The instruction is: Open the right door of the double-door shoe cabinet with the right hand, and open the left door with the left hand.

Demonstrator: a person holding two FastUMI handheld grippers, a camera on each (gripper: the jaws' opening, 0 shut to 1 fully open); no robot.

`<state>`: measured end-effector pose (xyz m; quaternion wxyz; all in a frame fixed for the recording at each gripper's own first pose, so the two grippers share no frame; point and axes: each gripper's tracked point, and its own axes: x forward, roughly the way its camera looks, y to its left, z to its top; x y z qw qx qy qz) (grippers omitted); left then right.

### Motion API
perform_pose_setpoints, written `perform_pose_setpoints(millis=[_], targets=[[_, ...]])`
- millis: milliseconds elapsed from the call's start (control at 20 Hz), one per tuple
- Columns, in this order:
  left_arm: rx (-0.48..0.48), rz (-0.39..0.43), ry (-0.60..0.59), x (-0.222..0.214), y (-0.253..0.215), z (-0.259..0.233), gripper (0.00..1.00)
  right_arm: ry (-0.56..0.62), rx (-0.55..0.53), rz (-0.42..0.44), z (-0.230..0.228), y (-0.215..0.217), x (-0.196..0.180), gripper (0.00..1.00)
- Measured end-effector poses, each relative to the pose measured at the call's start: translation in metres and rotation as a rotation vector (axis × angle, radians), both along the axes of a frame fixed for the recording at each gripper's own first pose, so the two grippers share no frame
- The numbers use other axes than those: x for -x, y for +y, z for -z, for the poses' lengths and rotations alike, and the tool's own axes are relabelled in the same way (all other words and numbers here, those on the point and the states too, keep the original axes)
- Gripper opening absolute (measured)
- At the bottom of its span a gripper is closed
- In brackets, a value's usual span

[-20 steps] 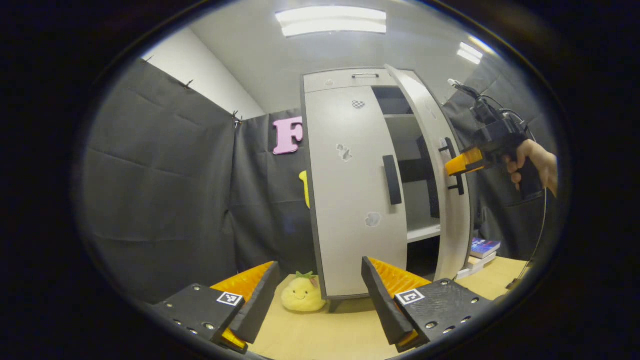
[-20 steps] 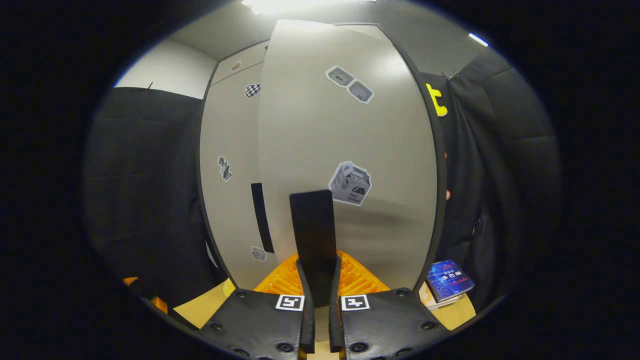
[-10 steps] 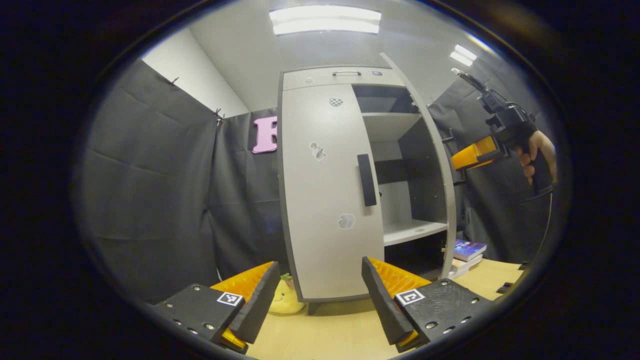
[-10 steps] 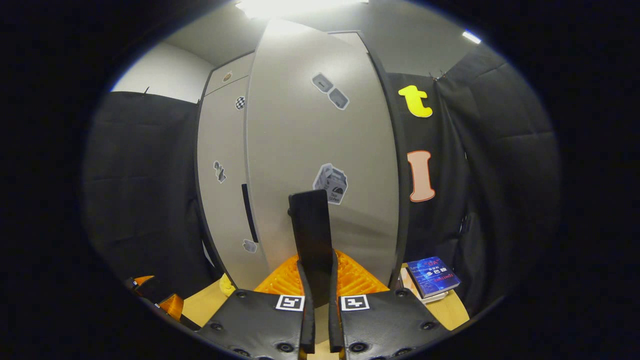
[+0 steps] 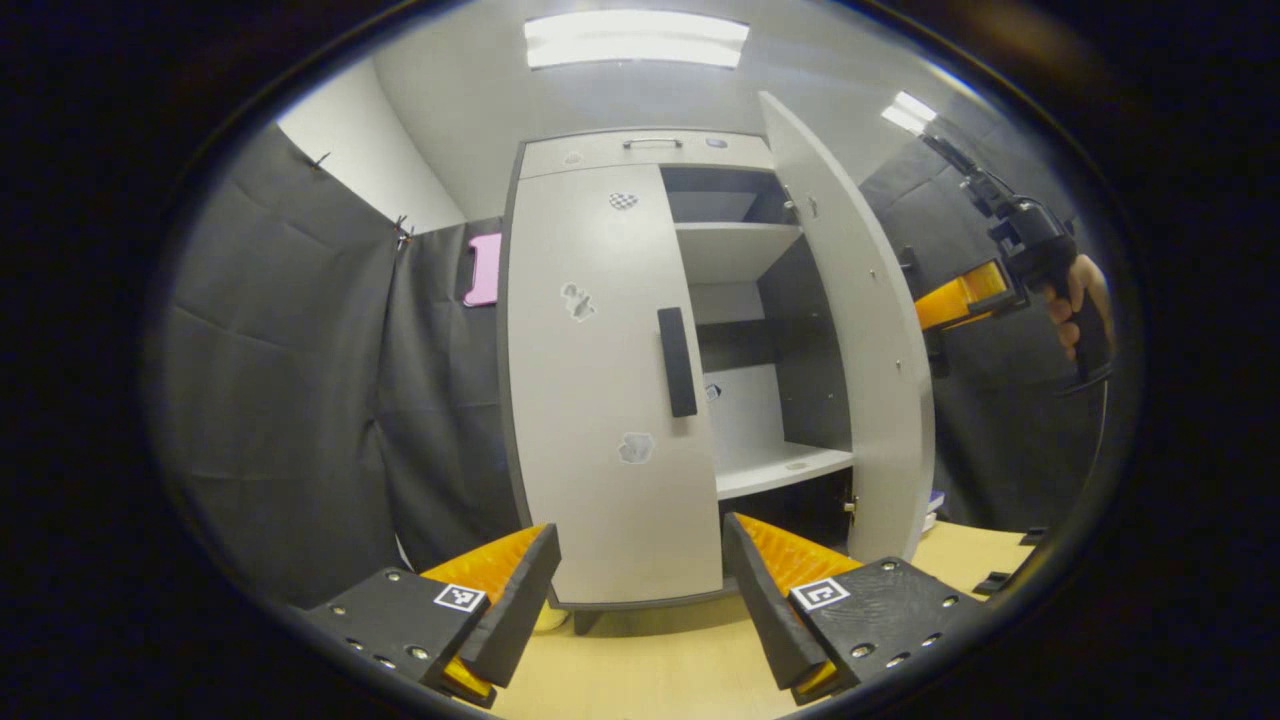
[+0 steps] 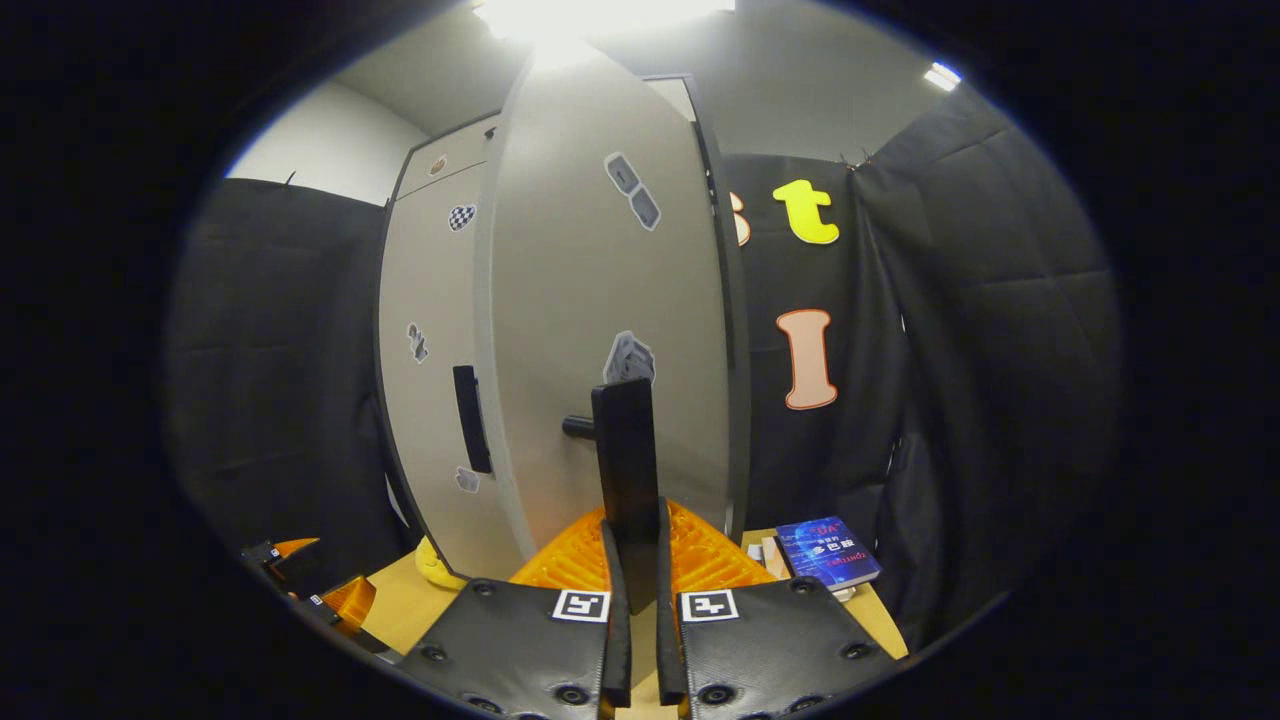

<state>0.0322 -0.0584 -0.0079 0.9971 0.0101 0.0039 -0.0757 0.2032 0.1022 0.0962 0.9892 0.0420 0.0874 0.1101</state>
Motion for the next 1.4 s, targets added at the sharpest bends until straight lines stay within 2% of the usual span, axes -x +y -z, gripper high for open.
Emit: perform_pose_setpoints(millis=[50,100,150,200,250,300,350,450,500,550,650,700,800,900,1200,1300,1350,1400], targets=[[0.001,0.004,0.002,0.001,-0.003,-0.001,0.94,-0.001,0.006,0.001,0.0,-0.002,0.001,0.12],[0.002,0.007,0.003,0.001,-0.006,0.0,0.94,-0.002,0.007,0.006,0.0,-0.004,0.001,0.08],[0.001,0.009,0.002,0.002,-0.007,0.0,0.94,-0.003,0.008,0.008,0.0,-0.006,0.001,0.12],[-0.001,0.01,0.001,0.002,-0.007,0.0,0.94,-0.001,0.004,0.01,0.0,-0.006,0.002,0.07],[-0.003,0.009,0.0,0.002,-0.007,0.0,0.94,-0.001,0.003,0.013,0.0,-0.007,0.003,0.12],[-0.006,0.009,0.002,0.002,-0.008,0.0,0.94,0.0,0.006,0.019,0.0,-0.009,0.003,0.12],[-0.008,0.005,0.005,0.003,-0.008,0.0,0.94,0.001,0.009,0.026,0.0,-0.012,0.004,0.07],[-0.007,0.0,0.008,0.003,-0.008,0.001,0.95,-0.001,0.025,0.051,0.0,-0.019,0.002,0.11],[-0.007,0.0,0.009,0.003,-0.008,0.001,0.94,-0.003,0.036,0.07,0.001,-0.023,0.002,0.07],[-0.01,-0.001,0.009,0.003,-0.009,0.0,0.94,-0.006,0.046,0.089,0.001,-0.028,0.001,0.11],[-0.019,-0.001,0.009,0.003,-0.01,0.0,0.95,-0.008,0.06,0.125,-0.001,-0.038,0.0,0.11],[-0.02,0.0,0.01,0.003,-0.011,0.0,0.95,-0.007,0.065,0.14,0.0,-0.042,0.0,0.15],[-0.017,0.002,0.016,0.002,-0.012,0.0,0.94,0.0,0.047,0.147,0.001,-0.046,0.003,0.0],[-0.003,0.006,0.027,-0.001,-0.014,-0.003,0.94,-0.004,-0.011,0.13,-0.001,-0.038,0.005,0.04],[0.03,0.019,0.015,-0.046,-0.027,-0.034,0.94,-0.061,0.08,0.12,-0.002,-0.057,0.032,0.04],[0.035,0.047,0.01,-0.061,-0.037,-0.042,0.94,-0.053,0.096,0.115,0.0,-0.06,0.047,0.06],[0.035,0.065,0.011,-0.068,-0.043,-0.045,0.94,-0.046,0.097,0.104,0.005,-0.058,0.048,0.07],[0.035,0.077,0.012,-0.077,-0.048,-0.049,0.94,-0.044,0.101,0.097,0.007,-0.059,0.056,0.15]])
